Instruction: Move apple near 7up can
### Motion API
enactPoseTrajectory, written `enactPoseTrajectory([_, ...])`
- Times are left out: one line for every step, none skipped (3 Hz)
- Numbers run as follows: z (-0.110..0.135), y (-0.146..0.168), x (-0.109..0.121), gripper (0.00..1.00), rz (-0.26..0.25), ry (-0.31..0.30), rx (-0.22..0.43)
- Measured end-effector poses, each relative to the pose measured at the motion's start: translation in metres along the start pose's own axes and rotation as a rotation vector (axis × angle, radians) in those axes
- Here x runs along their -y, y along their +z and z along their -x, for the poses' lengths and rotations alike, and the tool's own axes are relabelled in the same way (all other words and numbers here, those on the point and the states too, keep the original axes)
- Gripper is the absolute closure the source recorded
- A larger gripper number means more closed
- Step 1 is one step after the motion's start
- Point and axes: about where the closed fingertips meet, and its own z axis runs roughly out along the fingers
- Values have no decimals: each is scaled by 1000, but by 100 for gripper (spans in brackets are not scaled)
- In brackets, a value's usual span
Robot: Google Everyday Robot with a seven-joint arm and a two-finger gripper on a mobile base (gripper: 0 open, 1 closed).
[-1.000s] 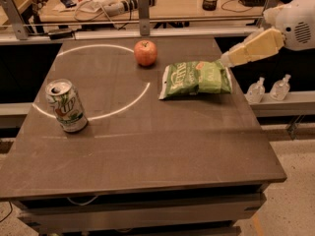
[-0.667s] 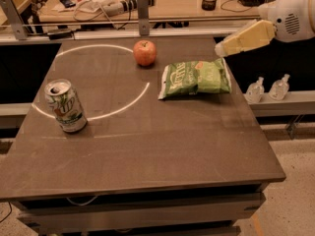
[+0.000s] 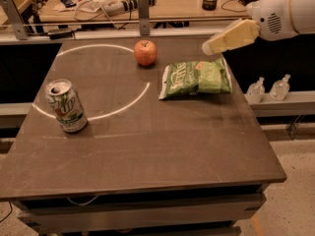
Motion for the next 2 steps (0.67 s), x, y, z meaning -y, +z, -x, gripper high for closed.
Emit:
enactPoseTrajectory([12,33,-3,0,-18,-4,41])
enactPoseTrajectory([20,70,1,0,-2,26,53])
